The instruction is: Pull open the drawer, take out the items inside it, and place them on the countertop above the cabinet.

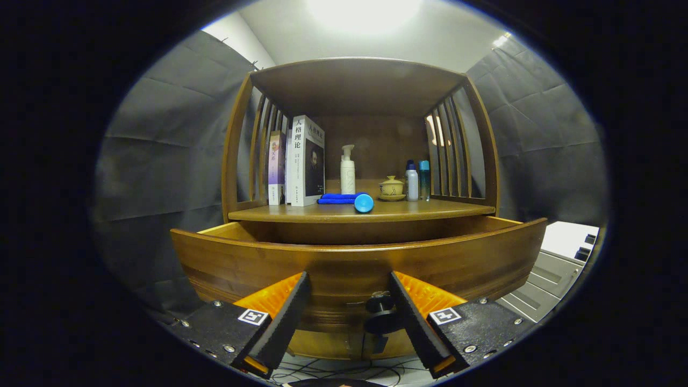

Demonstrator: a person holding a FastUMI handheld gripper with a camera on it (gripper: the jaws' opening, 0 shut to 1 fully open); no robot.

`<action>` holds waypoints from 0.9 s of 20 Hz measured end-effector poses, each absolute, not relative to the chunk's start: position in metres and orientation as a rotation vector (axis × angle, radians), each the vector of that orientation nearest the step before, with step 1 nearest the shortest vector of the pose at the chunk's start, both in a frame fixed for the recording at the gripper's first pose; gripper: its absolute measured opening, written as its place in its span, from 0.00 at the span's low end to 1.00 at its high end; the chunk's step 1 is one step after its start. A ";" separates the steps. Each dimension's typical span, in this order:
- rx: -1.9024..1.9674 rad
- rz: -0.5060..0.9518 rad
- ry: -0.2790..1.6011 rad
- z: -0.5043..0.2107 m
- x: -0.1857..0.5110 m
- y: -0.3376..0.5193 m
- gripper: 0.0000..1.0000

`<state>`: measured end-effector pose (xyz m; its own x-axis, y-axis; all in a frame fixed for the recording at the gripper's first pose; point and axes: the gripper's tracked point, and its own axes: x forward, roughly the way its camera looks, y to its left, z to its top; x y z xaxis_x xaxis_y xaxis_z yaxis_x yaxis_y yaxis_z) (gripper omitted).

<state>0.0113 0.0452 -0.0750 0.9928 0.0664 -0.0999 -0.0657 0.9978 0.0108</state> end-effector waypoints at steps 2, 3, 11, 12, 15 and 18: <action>0.000 0.064 0.104 -0.076 0.017 0.045 0.93; -0.001 0.064 0.106 -0.076 0.019 0.046 0.93; -0.010 0.065 0.119 -0.078 0.040 0.047 0.93; -0.014 0.064 0.120 -0.079 0.042 0.047 0.93; -0.017 0.062 0.125 -0.079 0.048 0.047 0.93; -0.017 0.064 0.128 -0.080 0.055 0.047 0.93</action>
<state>0.0554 0.0473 -0.0796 0.9898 0.0629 -0.1281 -0.0650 0.9978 -0.0127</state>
